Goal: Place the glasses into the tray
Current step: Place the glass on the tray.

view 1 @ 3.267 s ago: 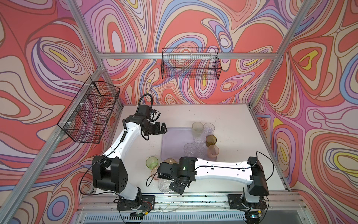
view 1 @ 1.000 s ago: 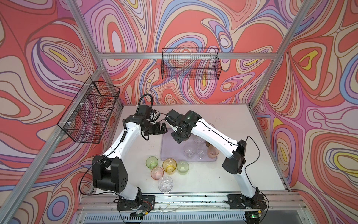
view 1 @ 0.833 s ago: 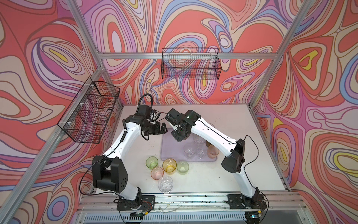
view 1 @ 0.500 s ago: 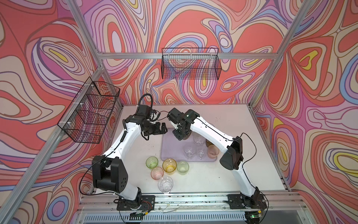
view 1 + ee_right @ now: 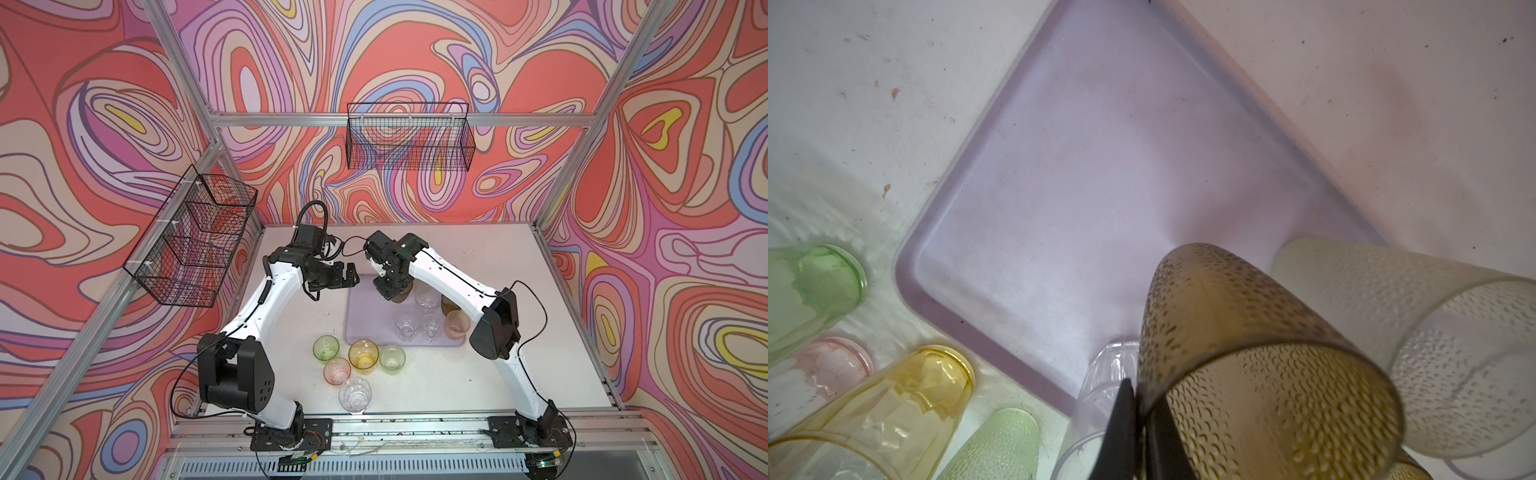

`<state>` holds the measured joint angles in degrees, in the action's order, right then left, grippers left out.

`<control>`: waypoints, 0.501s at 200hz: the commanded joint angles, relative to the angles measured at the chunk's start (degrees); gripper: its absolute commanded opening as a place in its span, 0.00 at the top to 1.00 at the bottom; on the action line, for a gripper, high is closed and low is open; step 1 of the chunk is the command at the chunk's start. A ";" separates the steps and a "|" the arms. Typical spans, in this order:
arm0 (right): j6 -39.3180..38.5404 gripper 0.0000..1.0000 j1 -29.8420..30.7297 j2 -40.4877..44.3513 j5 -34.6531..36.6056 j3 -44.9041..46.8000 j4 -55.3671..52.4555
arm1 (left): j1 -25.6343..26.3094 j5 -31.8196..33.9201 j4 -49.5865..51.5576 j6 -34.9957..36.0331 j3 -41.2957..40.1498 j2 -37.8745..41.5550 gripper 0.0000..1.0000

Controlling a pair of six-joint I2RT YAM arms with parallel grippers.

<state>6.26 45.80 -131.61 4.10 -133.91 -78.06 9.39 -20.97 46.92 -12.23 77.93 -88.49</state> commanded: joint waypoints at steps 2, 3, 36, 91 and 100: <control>0.77 1.00 -0.41 -1.89 -0.83 0.32 -1.19 | -0.16 -0.46 0.98 0.27 0.99 0.91 0.00; 0.81 1.00 -0.43 -1.89 -0.84 0.41 -1.20 | -0.21 -0.47 0.98 0.23 0.99 0.88 0.00; 1.01 1.00 -0.46 -2.93 -1.63 0.32 -1.83 | -0.16 -0.51 1.12 0.28 0.99 0.91 0.00; 1.30 1.00 -0.56 -4.35 -2.51 -0.74 -3.40 | -0.12 -0.56 1.06 0.26 1.04 0.84 0.00; 1.30 1.00 -0.68 -4.40 -2.61 -0.74 -3.58 | -0.18 -0.54 1.05 0.33 1.00 0.93 0.00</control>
<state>6.92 45.47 -134.65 2.02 -133.88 -80.34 9.39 -20.99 46.92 -12.23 77.93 -88.49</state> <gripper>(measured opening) 0.050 0.999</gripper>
